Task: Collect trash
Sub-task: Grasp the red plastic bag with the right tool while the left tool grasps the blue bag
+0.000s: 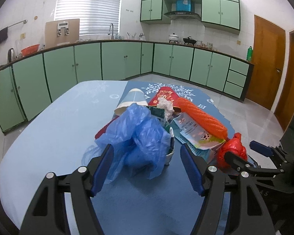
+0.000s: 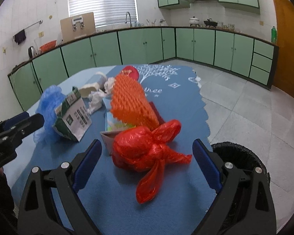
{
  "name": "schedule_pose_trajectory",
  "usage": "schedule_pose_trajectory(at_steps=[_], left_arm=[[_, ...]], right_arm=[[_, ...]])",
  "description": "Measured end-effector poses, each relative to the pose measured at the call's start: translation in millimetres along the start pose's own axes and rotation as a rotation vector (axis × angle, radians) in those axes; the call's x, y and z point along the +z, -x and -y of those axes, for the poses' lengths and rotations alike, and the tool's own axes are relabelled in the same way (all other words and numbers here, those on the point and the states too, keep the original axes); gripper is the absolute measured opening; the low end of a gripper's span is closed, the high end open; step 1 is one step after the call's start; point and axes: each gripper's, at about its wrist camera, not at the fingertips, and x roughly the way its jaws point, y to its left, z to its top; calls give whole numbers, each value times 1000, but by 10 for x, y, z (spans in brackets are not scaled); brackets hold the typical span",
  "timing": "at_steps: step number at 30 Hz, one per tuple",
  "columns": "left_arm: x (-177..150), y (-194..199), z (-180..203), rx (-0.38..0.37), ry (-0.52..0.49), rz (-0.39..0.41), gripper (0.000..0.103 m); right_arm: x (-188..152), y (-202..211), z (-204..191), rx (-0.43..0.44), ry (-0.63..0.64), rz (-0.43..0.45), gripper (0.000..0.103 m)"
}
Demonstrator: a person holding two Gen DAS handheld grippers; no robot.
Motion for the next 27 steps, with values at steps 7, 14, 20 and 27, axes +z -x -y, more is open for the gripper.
schedule_pose_trajectory(at_steps=[7, 14, 20, 27], left_arm=[[-33, -146, -60, -9, 10, -34, 69], [-54, -212, -33, -39, 8, -47, 44], [-74, -180, -22, -64, 14, -42, 8], [24, 7, -67, -50, 18, 22, 0]], right_arm=[[-14, -35, -14, 53, 27, -39, 49], [45, 132, -37, 74, 42, -16, 46], [149, 314, -36, 80, 35, 26, 46], [285, 492, -52, 85, 31, 72, 46]])
